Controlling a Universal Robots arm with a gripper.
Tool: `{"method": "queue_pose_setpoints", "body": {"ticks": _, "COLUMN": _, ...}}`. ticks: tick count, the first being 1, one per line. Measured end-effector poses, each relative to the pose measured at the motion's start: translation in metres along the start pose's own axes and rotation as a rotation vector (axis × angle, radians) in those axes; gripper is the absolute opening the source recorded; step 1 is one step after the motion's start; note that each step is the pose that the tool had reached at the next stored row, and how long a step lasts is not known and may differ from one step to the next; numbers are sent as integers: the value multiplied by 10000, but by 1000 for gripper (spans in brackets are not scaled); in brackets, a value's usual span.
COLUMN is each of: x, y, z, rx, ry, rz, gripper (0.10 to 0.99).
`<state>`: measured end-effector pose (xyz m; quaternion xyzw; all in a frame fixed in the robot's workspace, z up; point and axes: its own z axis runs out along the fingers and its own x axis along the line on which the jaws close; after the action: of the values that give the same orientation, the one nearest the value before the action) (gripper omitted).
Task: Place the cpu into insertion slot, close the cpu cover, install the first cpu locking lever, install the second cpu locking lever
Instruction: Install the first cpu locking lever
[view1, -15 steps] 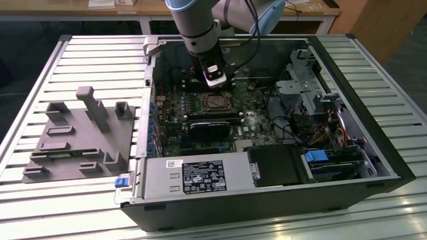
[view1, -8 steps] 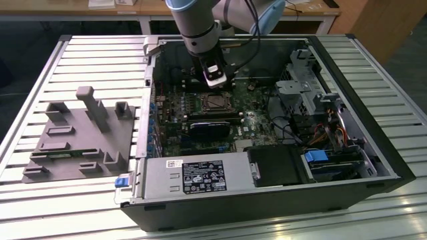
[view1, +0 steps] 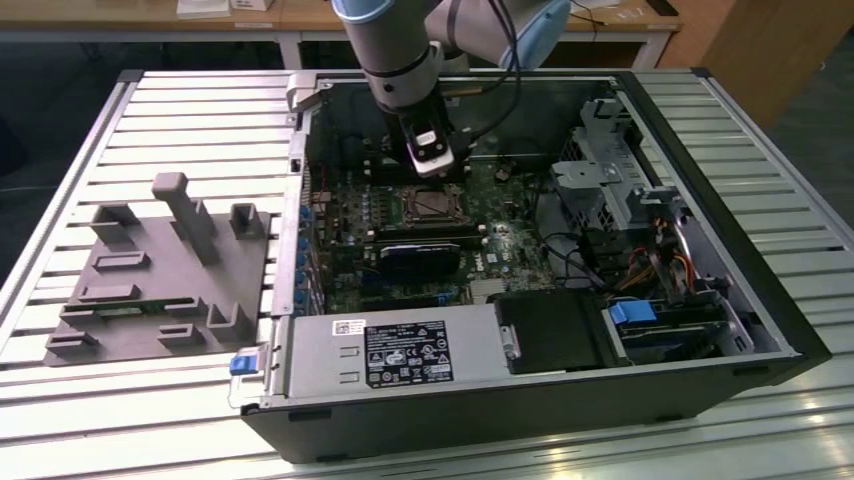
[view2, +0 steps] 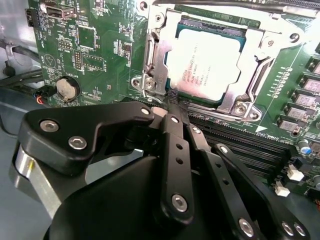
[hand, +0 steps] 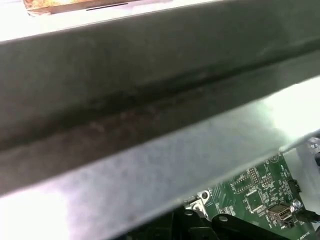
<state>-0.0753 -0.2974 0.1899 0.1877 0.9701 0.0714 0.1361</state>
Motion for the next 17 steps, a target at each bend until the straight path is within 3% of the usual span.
{"method": "queue_pose_setpoints", "body": {"ticks": 9, "x": 2, "y": 3, "z": 9, "rx": 1, "ry": -7, "rz": 5, "gripper": 106}}
{"method": "queue_pose_setpoints", "body": {"ticks": 17, "x": -42, "y": 38, "z": -169, "rx": 6, "ry": -6, "rz": 4, "gripper": 106}}
